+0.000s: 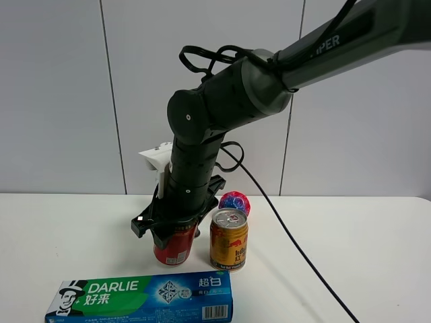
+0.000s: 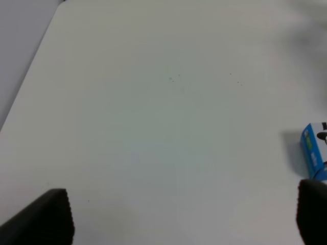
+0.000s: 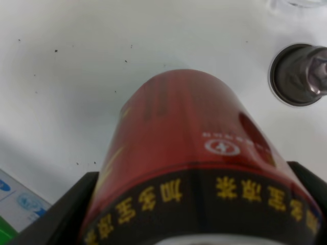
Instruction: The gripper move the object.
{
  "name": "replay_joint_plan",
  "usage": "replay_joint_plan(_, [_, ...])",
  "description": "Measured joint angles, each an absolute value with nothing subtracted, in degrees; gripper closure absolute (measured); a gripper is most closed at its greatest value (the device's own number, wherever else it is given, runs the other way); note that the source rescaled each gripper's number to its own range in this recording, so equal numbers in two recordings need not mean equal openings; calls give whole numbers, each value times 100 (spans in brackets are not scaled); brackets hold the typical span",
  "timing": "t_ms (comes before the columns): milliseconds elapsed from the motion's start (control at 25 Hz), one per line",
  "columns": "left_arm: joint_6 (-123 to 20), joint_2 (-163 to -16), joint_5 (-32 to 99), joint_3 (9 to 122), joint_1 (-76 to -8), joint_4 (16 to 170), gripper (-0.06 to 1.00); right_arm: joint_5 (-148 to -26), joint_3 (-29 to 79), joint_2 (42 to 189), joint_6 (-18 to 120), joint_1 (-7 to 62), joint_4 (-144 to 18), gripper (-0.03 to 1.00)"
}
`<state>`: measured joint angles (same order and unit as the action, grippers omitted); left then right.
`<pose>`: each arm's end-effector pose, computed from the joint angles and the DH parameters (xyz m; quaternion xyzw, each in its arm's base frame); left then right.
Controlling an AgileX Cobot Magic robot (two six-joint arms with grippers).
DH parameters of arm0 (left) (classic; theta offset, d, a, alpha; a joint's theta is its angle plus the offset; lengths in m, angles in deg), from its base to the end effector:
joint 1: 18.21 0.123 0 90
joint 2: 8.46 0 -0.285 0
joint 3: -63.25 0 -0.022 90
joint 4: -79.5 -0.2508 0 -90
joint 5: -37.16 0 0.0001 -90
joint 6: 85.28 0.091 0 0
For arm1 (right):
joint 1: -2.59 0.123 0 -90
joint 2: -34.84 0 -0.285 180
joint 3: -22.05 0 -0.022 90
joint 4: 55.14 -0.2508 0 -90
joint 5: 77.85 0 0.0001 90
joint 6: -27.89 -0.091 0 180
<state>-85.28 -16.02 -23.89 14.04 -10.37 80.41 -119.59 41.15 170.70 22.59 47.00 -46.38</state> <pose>-0.0041 -0.0018 0.2738 -0.0582 0.8543 0.0274 0.5157 0.3436 0.3237 0.1441 -0.3717 0.9075 0.0232 0.1942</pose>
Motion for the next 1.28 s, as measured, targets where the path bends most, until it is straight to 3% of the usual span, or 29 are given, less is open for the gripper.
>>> replay_joint_plan(120, [-8528, -1602, -2389, 1404, -1037, 8041, -6, -11959, 4115, 17070, 2259, 4700, -4638, 94])
replay_joint_plan(320, [-8528, -1602, -2389, 1404, -1037, 8041, -6, -11914, 4145, 17070, 2264, 4696, -4609, 61])
replay_joint_plan(520, [-8528, -1602, -2389, 1404, -1037, 8041, -6, -11908, 4151, 17070, 2264, 4696, -4599, 48])
replay_joint_plan(720, [-8528, -1602, -2389, 1404, -1037, 8041, -6, -12024, 4162, 16969, 2264, 4696, -4629, 10])
replay_joint_plan(840, [-8528, -1602, -2389, 1404, -1037, 8041, -6, -12316, 4162, 16690, 2268, 4696, -4650, 4])
replay_joint_plan(1280, [-8528, -1602, -2389, 1404, -1037, 8041, -6, -13448, 4162, 14004, 2385, 5087, -4257, 1])
